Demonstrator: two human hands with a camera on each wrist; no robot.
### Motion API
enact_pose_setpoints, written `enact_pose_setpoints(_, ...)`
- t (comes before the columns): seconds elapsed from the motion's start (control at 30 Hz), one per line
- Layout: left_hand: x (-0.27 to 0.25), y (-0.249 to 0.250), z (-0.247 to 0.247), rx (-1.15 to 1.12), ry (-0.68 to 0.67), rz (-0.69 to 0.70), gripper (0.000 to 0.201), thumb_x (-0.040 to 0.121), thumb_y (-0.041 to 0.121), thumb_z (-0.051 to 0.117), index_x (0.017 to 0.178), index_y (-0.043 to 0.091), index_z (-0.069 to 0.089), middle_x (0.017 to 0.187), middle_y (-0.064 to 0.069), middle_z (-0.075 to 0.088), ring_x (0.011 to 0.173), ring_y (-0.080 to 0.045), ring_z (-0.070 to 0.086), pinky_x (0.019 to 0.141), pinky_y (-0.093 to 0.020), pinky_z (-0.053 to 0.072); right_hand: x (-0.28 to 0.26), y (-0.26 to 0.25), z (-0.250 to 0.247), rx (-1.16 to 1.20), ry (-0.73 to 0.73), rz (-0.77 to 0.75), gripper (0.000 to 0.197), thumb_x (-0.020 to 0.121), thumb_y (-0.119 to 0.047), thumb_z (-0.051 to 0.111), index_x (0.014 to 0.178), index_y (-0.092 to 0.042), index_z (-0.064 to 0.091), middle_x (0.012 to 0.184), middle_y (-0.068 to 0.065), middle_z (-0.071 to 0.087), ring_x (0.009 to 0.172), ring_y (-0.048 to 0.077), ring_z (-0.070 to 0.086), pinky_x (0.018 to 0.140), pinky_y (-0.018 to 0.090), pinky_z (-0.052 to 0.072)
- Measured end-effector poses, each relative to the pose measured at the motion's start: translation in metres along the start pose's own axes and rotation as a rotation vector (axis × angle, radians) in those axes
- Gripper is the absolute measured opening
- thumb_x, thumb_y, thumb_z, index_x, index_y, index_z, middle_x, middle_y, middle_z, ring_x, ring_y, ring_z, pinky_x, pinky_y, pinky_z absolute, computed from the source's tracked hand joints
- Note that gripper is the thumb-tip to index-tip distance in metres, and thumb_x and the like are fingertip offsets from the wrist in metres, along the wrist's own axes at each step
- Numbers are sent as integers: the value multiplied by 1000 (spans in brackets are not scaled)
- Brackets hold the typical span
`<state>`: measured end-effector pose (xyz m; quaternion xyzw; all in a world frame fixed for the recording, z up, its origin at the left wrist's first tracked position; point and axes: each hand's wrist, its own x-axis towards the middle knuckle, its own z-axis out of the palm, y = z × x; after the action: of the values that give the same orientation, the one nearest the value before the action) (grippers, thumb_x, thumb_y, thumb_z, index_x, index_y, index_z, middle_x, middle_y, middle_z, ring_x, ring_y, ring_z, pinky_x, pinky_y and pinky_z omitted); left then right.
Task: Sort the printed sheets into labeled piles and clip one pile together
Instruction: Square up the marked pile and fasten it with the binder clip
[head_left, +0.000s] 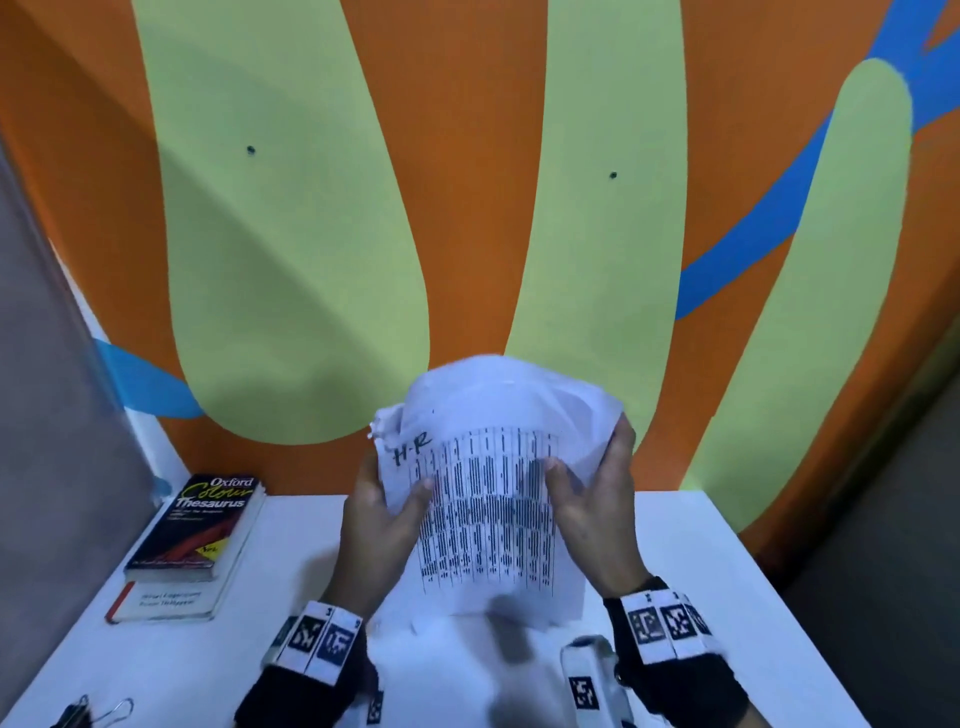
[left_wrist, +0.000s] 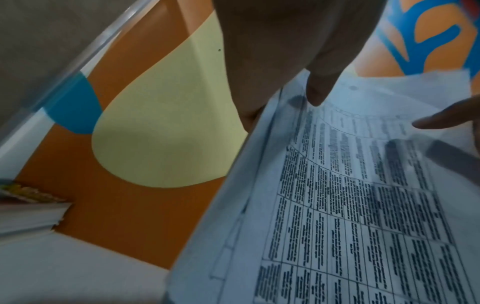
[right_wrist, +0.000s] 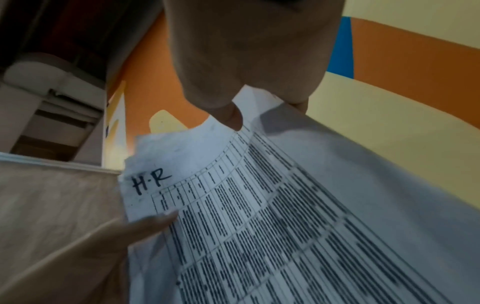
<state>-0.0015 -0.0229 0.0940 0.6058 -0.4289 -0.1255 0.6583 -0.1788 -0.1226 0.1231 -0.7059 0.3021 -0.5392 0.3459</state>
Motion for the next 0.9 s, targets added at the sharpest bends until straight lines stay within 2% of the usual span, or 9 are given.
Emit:
enact_pose_setpoints(0.1,0,1,2,-65,23,-31,59,78,25,75,125,43,45,123,27,58,119,3,53,101,-36,45,10,2,-7,-46,71,-82,93,84,4,61,150,-24,2,140,-13,35,133,1,35,108,15,31)
enact_pose_setpoints(0.2,3,9,4,-54,48,-63,70,74,17,79,114,59,41,114,38,57,108,14,55,98,-36,46,22,-5,-13,-188,98,-244,95,82,9,60,151,-23,4,139,8,36,119,-11,38,83,4,42)
enact_pose_setpoints(0.3,8,9,7,-82,90,-100,71,70,16,82,118,48,41,121,21,57,110,3,56,99,-37,45,35,-13,-11,-362,-14,-318,71,83,2,61,145,-22,35,138,11,33,86,-8,43,72,10,45)
enact_pose_setpoints(0.4,13,5,10,-44,102,-116,78,71,25,81,135,28,38,136,3,52,124,-14,51,106,-40,39,42,-16,-9,-354,-157,-337,54,83,-4,58,133,-24,51,136,4,34,101,4,48,83,14,42)
enact_pose_setpoints(0.57,18,4,9,-55,127,-93,30,86,14,66,114,17,57,101,17,64,86,20,58,85,-17,48,34,13,-7,70,-139,17,61,89,-2,60,140,-20,32,130,-5,49,118,1,48,83,8,43)
enact_pose_setpoints(0.63,21,2,10,-65,139,-82,31,87,13,65,117,12,59,105,12,66,94,10,62,86,-14,49,27,25,0,30,-127,77,22,93,-5,54,107,-19,46,90,9,54,80,13,54,68,24,42)
enact_pose_setpoints(0.7,27,9,11,-65,168,-66,30,87,12,64,117,10,60,104,10,67,95,5,64,83,-14,49,26,25,6,-42,-65,42,27,96,-7,50,82,-25,35,68,0,30,56,6,31,56,25,27)
enact_pose_setpoints(0.8,36,14,11,-76,197,-18,31,86,11,65,116,13,58,105,12,66,92,9,63,80,-11,49,33,14,8,48,-21,-18,19,96,-7,48,104,-23,42,74,-11,42,62,-1,42,59,18,34)
enact_pose_setpoints(0.9,36,-2,8,-34,178,-58,43,82,22,71,120,11,54,107,3,68,98,-9,65,82,-24,49,33,30,11,47,-55,113,38,94,-8,52,127,-15,33,87,-16,51,76,-1,53,66,10,42)
